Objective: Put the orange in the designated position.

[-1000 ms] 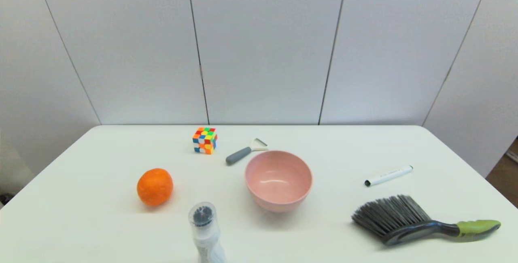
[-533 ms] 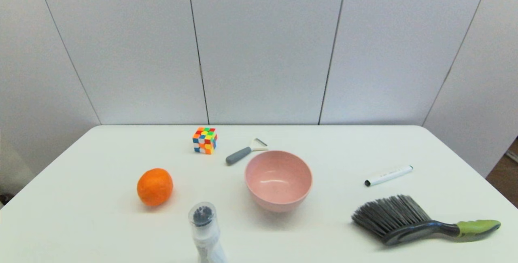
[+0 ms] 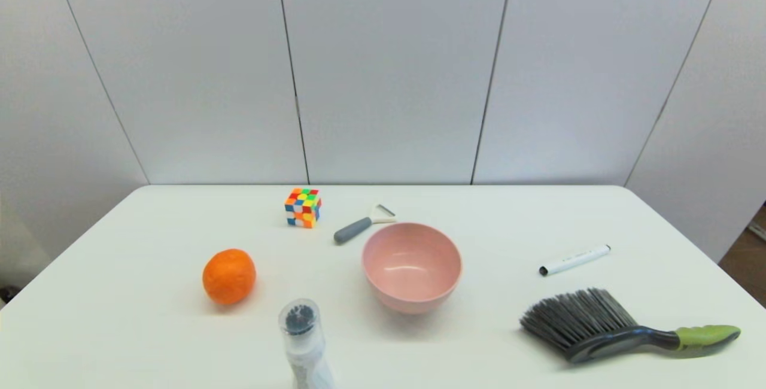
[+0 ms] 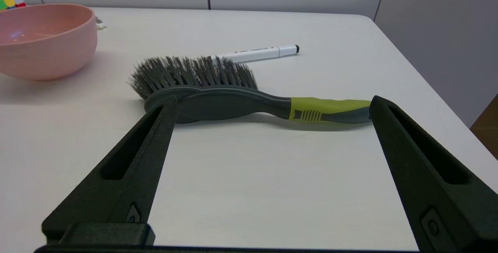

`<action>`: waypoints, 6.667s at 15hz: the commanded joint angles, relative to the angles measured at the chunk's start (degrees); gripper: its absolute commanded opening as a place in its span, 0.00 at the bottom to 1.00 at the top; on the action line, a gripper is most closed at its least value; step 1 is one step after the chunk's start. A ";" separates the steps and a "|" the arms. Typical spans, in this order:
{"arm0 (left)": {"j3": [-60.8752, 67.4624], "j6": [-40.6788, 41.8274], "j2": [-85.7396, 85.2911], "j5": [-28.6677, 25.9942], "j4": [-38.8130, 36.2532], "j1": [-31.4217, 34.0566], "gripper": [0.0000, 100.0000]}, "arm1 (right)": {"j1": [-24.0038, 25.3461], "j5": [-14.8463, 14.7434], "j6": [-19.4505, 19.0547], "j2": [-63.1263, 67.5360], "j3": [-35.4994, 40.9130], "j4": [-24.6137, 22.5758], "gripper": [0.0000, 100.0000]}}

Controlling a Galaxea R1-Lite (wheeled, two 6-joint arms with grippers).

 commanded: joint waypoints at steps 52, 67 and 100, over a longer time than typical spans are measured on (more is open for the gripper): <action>-63.51 5.42 93.03 -10.41 28.46 -9.92 1.00 | -0.08 0.01 -0.05 0.07 0.09 -0.01 1.00; -63.77 7.79 108.94 -9.71 25.99 -8.95 1.00 | 0.00 0.01 -0.05 0.07 0.09 -0.01 1.00; -82.50 4.71 116.41 -11.47 24.41 -29.60 1.00 | 0.00 0.01 -0.05 0.07 0.09 -0.01 1.00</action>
